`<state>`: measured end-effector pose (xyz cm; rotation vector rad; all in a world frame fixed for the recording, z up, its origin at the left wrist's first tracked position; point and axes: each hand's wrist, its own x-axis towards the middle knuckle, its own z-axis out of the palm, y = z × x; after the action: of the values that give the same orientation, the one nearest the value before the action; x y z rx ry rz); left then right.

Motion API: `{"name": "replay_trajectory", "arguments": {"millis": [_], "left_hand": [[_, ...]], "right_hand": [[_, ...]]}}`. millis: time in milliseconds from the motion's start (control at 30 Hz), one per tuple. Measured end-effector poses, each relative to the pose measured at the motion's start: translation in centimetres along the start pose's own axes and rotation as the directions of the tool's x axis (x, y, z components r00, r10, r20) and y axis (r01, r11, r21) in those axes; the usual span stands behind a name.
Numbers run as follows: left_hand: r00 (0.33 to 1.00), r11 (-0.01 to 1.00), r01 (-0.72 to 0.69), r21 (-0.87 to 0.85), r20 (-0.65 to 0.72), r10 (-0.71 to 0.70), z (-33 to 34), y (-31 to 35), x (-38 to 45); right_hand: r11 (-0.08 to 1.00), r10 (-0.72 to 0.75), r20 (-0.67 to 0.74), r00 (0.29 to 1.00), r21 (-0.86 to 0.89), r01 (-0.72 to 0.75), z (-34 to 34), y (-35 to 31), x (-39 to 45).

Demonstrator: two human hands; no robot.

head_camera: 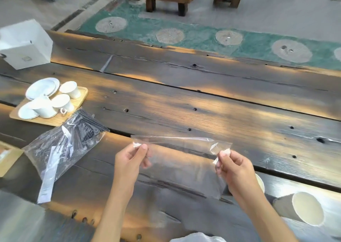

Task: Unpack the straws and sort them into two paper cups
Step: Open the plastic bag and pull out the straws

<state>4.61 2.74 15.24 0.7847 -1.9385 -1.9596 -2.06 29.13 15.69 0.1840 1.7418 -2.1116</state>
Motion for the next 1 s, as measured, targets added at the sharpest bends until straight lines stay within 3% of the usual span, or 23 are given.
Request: {"name": "replay_trajectory", "arguments": {"millis": [200,467,567,733,800,867,933,1000], "left_hand": [[0.998,1.0,-0.009,-0.03,0.064,0.011,-2.2,2.3,-4.1],[0.984,0.967,-0.08,-0.241,0.138,0.116,-1.6,4.9,-7.1],[0.961,0.969,-0.166,-0.184,0.19,0.201,-1.2,5.6,-7.7],[0.956,0.978,-0.189,-0.088,0.213,0.204,-0.7,6.4,-8.1],[0.954,0.975,-0.191,-0.11,0.212,0.211,-0.5,6.9,-8.4],[0.95,0.97,-0.202,-0.133,0.215,0.227,-0.3,7.4,-8.7],[0.944,0.965,-0.218,-0.147,0.22,0.247,0.0,7.9,-9.1],[0.935,0.961,-0.238,-0.144,0.232,0.266,0.5,8.7,-9.5]], "right_hand": [[0.996,-0.074,-0.091,0.993,-0.061,0.069,-0.6,-2.0,-5.0],[0.997,-0.044,-0.119,0.992,0.065,0.052,-2.0,-4.3,-8.5],[0.993,-0.046,-0.16,0.986,0.104,0.063,-2.3,-4.9,-9.1],[0.989,-0.025,-0.201,0.979,0.138,0.053,-3.1,-5.4,-10.3],[0.998,-0.046,-0.258,0.965,0.031,0.056,-3.0,-5.8,-10.7],[0.961,-0.185,-0.362,0.914,-0.26,0.092,-2.7,-6.1,-10.8],[0.795,-0.41,-0.367,0.835,-0.592,0.13,-2.2,-6.6,-11.0],[0.562,-0.612,-0.18,0.77,-0.784,0.264,-1.2,-7.8,-11.3]]}}
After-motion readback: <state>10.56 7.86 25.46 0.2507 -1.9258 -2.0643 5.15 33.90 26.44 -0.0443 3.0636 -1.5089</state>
